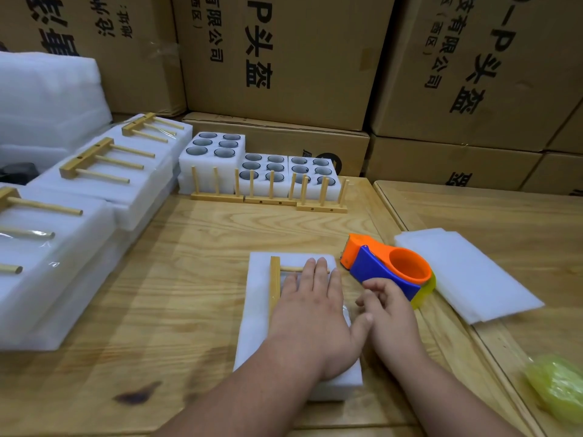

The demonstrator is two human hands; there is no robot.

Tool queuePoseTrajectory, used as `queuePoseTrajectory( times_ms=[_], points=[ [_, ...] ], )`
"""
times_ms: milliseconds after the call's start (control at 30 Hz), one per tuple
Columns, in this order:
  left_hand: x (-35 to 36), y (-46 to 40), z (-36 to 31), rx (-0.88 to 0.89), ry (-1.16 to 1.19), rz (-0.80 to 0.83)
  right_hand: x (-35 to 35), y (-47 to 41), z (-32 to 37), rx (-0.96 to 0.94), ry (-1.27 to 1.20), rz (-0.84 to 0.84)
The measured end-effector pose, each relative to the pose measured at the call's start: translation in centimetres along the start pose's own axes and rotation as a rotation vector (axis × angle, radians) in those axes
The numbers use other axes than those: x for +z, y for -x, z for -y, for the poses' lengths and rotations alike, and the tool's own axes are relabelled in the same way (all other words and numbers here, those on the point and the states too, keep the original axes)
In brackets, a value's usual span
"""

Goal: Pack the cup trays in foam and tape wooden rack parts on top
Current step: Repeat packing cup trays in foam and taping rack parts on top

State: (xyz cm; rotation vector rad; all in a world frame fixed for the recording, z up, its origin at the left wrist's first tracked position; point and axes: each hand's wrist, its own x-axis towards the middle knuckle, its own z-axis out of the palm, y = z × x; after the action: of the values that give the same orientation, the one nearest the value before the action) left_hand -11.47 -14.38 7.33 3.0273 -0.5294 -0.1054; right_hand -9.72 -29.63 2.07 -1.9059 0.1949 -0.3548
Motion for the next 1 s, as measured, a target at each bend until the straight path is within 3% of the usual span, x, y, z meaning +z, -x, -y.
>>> queuePoseTrajectory(
  times_ms=[133, 300, 500, 567, 667, 733, 833, 900, 1000],
  points=[
    [0.0, 0.0, 0.1, -0.002, 0.053, -0.006, 1.4, 0.1, 0.6, 0.033, -0.066, 0.071],
    [-0.1, 0.1, 0.0, 0.000, 0.046, 0.000, 2.8, 0.5, 0.2, -0.084, 0.241, 0.093],
    [-0.6, 0.3, -0.1, -0.004, 0.079, 0.006, 2.6, 0.7, 0.5, -0.107, 0.328, 0.136],
    [-1.5, 0.4, 0.1, 0.025, 0.269, -0.049, 2.5, 0.8, 0.7, -0.106, 0.365, 0.146],
    [-3.2, 1.7, 0.9, 0.016, 0.821, -0.246, 2.4, 1.4, 0.8, -0.096, 0.412, 0.112],
    [-4.0, 3.4, 2.0, -0.074, 1.062, -0.387, 2.3, 1.7, 1.1, -0.052, 0.380, 0.090],
    [-3.2, 5.8, 4.8, -0.398, 1.088, -0.517, 2.3, 1.8, 1.4, -0.006, 0.401, 0.104],
    [-2.3, 7.5, 7.0, -0.644, 1.090, -0.389, 2.3, 1.9, 1.5, 0.013, 0.376, 0.116],
    [-0.9, 10.0, 8.5, -0.748, 1.283, -0.055, 2.3, 2.0, 1.9, 0.035, 0.403, 0.158]
  ],
)
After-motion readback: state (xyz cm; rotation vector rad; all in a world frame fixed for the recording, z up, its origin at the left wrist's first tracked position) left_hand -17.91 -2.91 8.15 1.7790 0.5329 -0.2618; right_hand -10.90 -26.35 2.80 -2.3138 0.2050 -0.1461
